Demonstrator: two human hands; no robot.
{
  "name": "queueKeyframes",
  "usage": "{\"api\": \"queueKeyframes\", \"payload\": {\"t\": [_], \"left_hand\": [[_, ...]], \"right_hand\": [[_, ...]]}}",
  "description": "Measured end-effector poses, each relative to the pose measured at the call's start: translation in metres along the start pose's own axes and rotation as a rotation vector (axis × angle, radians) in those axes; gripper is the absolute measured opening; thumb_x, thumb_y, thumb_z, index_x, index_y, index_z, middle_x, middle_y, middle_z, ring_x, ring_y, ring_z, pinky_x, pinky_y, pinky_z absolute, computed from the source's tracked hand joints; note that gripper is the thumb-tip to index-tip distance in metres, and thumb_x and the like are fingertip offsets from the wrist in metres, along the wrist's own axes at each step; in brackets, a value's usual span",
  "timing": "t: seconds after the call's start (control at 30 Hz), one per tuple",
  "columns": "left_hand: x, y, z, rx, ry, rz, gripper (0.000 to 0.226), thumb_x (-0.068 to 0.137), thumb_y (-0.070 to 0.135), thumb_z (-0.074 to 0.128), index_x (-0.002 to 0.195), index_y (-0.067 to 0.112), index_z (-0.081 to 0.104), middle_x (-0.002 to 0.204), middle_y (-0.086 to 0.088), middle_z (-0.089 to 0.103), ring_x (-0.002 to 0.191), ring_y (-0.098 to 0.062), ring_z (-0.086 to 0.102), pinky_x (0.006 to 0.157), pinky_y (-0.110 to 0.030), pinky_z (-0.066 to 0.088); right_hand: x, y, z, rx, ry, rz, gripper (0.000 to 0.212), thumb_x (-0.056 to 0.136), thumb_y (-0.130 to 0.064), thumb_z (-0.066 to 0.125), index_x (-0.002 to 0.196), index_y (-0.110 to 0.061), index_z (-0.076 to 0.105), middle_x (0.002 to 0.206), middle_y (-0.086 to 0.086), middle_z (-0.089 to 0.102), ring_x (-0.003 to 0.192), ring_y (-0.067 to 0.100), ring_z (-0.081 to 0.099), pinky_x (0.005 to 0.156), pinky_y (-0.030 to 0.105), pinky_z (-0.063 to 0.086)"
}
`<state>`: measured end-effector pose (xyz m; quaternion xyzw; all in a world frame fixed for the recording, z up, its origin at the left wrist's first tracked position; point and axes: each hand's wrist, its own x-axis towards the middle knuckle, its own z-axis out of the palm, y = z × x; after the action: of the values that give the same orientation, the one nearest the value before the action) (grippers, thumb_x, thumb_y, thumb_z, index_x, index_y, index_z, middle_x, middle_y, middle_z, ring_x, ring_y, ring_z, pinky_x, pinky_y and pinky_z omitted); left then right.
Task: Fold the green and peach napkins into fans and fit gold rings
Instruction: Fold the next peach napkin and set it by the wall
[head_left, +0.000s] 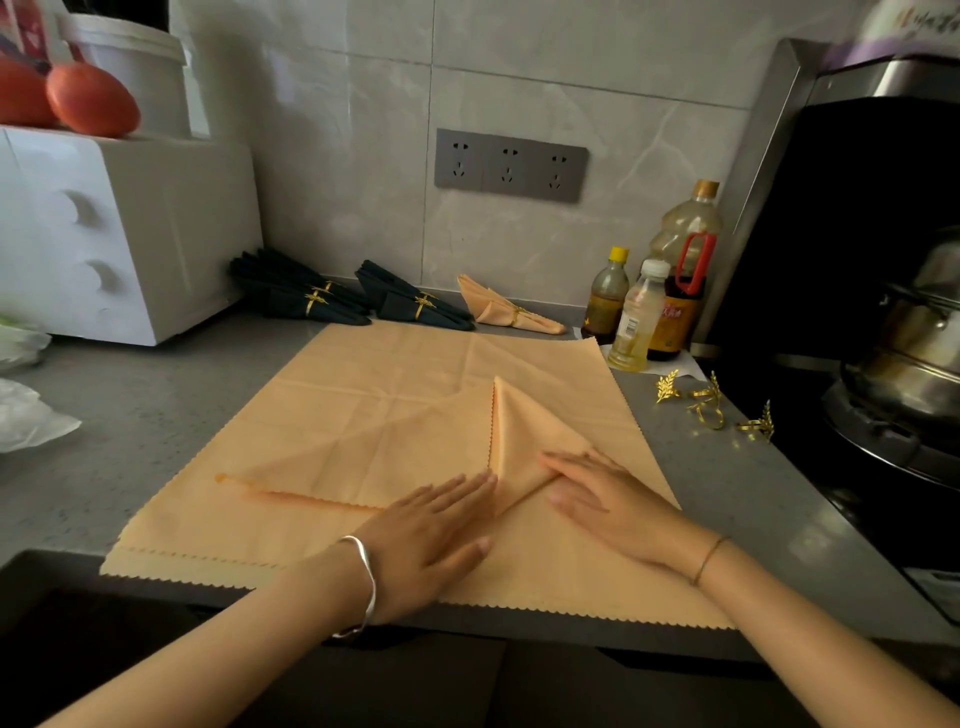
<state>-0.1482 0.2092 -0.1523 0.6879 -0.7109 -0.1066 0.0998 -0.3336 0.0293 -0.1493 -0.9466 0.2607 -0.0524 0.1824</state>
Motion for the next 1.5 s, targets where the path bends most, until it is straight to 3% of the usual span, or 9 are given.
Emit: {"api": "queueKeyframes", "payload": {"t": [0.1,0.27,0.43,0.57,0.7,0.87,1.07,1.23,1.5], "left_hand": [[-0.005,-0.018,-0.005,0.112,0.007,-0.061,0.101,0.058,0.083,-0.021,0.147,0.037,-0.013,0.151,0.023,-0.016,0.142,-0.001,-0.017,0.111,-0.021,-0.016],[-0.008,-0.021,0.001,0.130,-0.051,-0.129,0.096,0.063,0.078,-0.016,0.149,0.036,-0.011,0.154,0.020,-0.014,0.143,-0.004,-0.015,0.113,-0.028,-0.014],[-0.004,-0.023,0.003,0.108,-0.026,-0.106,0.103,0.055,0.077,-0.024,0.148,0.035,-0.012,0.150,0.022,-0.018,0.141,-0.002,-0.017,0.111,-0.026,-0.015],[-0.006,-0.023,-0.001,0.097,-0.044,-0.089,0.107,0.056,0.084,-0.021,0.150,0.035,-0.005,0.155,0.020,-0.008,0.144,-0.003,-0.010,0.113,-0.025,-0.009],[0.003,-0.031,-0.019,0.022,-0.012,-0.081,0.055,0.098,0.051,0.015,0.149,0.032,0.022,0.154,0.014,0.024,0.142,-0.005,0.018,0.115,-0.023,0.011],[0.007,-0.062,-0.043,0.101,0.068,-0.072,0.042,0.100,0.019,0.036,0.139,0.035,0.043,0.140,0.009,0.049,0.129,-0.013,0.045,0.106,-0.025,0.034],[0.022,-0.074,-0.040,0.553,0.002,0.198,0.051,0.097,0.012,0.046,0.138,0.042,0.041,0.148,0.011,0.039,0.141,-0.013,0.030,0.117,-0.030,0.010],[0.021,-0.077,-0.051,0.823,0.263,0.624,0.066,0.039,0.022,0.094,0.102,0.028,0.075,0.096,0.009,0.073,0.091,-0.016,0.070,0.082,-0.034,0.054],[0.022,-0.092,-0.051,0.685,0.224,0.704,0.021,0.076,0.028,0.075,0.097,0.027,0.076,0.096,0.013,0.073,0.085,-0.012,0.071,0.076,-0.027,0.056]], "right_hand": [[-0.013,-0.030,0.006,0.009,-0.006,-0.082,0.052,0.092,-0.055,0.039,0.141,-0.049,0.022,0.136,-0.036,0.018,0.132,-0.002,0.004,0.112,0.024,0.010],[-0.011,-0.057,0.017,-0.112,0.058,-0.290,0.047,0.095,-0.046,0.042,0.141,-0.035,0.035,0.139,-0.032,0.026,0.113,-0.032,0.005,0.098,-0.003,-0.009],[-0.001,-0.060,0.027,-0.158,0.246,-0.339,0.034,0.093,-0.039,0.052,0.125,-0.030,0.056,0.133,-0.018,0.049,0.116,-0.009,0.036,0.106,0.012,0.015],[0.011,-0.062,0.035,-0.260,0.384,-0.390,0.009,0.084,-0.027,0.066,0.089,-0.024,0.073,0.099,-0.011,0.066,0.086,0.010,0.062,0.095,0.032,0.043],[0.012,-0.061,0.033,-0.356,0.352,-0.469,0.011,0.082,-0.023,0.062,0.080,-0.022,0.073,0.081,-0.011,0.067,0.068,0.006,0.062,0.090,0.031,0.048],[-0.016,-0.029,0.014,-0.085,0.288,-0.287,0.029,0.086,-0.037,0.050,0.095,-0.024,0.074,0.115,-0.019,0.062,0.103,0.000,0.058,0.094,0.020,0.044],[-0.045,-0.001,0.004,0.048,0.265,-0.190,0.021,0.086,-0.015,0.066,0.095,-0.034,0.068,0.118,-0.035,0.047,0.111,-0.016,0.047,0.091,0.000,0.035],[-0.042,0.001,0.004,-0.221,0.257,-0.296,0.029,0.090,-0.040,0.049,0.106,-0.028,0.070,0.123,-0.028,0.053,0.101,-0.006,0.058,0.091,0.019,0.050],[-0.035,-0.003,0.005,-0.475,0.268,-0.483,0.030,0.092,-0.037,0.045,0.104,-0.026,0.071,0.111,-0.009,0.068,0.084,0.003,0.066,0.069,0.024,0.056]]}}
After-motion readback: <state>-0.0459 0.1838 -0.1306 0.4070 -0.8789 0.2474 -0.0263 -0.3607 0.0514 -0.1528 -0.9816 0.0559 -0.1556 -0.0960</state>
